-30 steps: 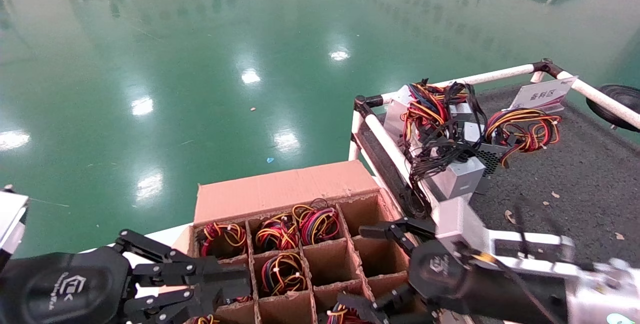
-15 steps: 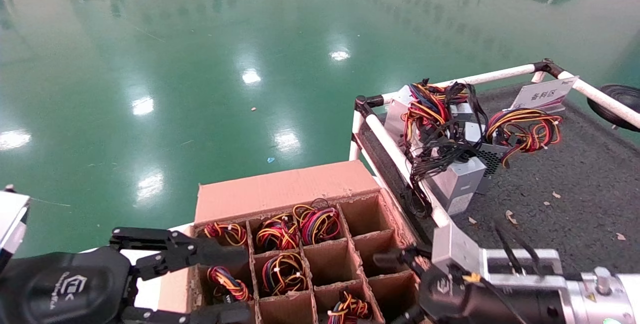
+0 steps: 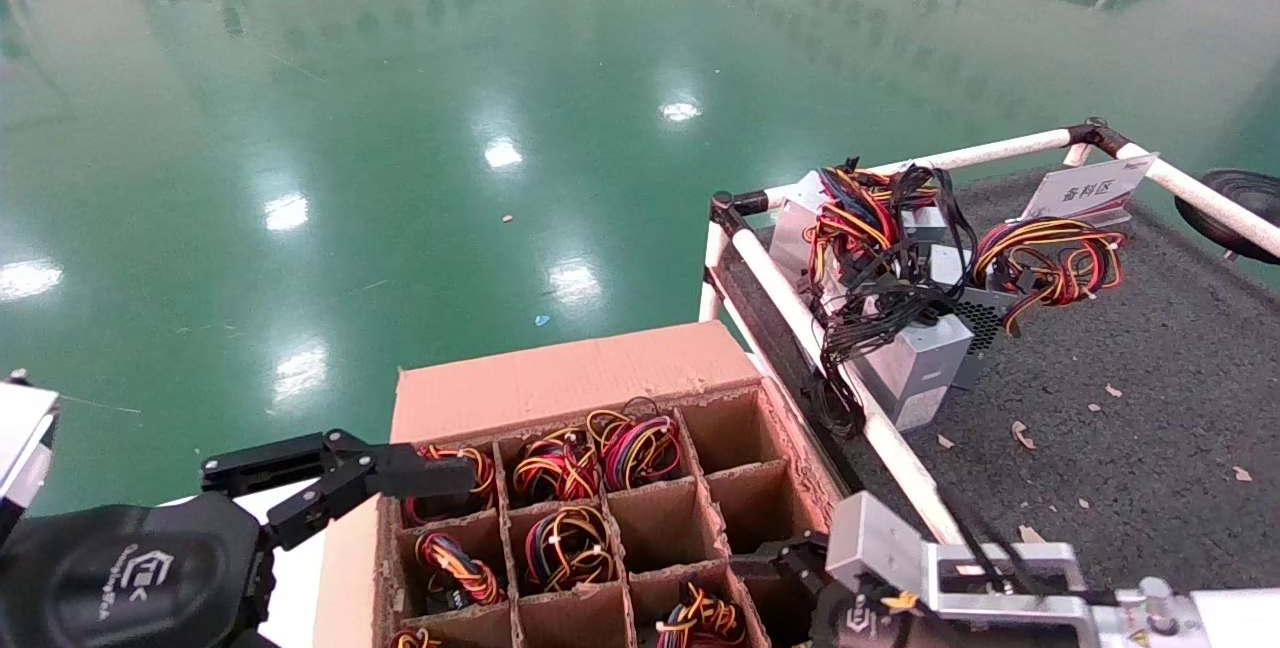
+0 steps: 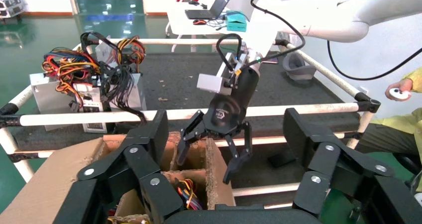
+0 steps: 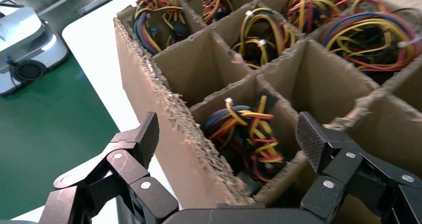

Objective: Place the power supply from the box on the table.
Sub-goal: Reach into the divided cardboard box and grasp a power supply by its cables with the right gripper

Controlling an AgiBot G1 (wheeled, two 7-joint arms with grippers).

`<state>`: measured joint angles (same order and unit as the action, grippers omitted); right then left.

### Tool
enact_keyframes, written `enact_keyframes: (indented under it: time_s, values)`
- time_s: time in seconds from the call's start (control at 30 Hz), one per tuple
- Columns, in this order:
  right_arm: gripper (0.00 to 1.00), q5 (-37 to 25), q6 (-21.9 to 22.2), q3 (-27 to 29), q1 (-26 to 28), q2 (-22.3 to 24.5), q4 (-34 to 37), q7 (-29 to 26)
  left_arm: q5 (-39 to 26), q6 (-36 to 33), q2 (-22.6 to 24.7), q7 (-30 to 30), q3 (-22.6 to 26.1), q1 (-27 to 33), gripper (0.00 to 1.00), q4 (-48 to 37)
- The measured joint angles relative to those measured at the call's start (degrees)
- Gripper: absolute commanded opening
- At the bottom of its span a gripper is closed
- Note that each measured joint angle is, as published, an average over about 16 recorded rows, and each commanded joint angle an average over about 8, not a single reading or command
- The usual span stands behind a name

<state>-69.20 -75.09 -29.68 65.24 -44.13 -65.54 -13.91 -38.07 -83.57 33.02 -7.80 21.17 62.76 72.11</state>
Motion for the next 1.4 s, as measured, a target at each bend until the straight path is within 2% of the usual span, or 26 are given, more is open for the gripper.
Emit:
enact_keyframes:
  time_s: [0.03,0.6,1.03,1.4]
  values:
    - [0.0,-0.2,0.4,-0.1,-0.1,-0.2,-0.3,-0.3,0.0,0.0,0.0,0.0,0.0,0.0,1.0,0.0]
    - [0.0,-3.5,4.5,-1.7,0.1,-3.4,-0.9,-3.9,0.0,0.0,0.0,0.0,0.0,0.0,1.0,0.0]
    - [0.0,-4.2,4.7,-2.2,0.6,-4.6,1.4,-3.9,0.0,0.0,0.0,0.0,0.0,0.0,1.0,0.0]
    - [0.0,-1.9,3.6,-1.3,0.9,-4.5,2.4,-3.6,0.0,0.0,0.0,0.0,0.0,0.0,1.0,0.0]
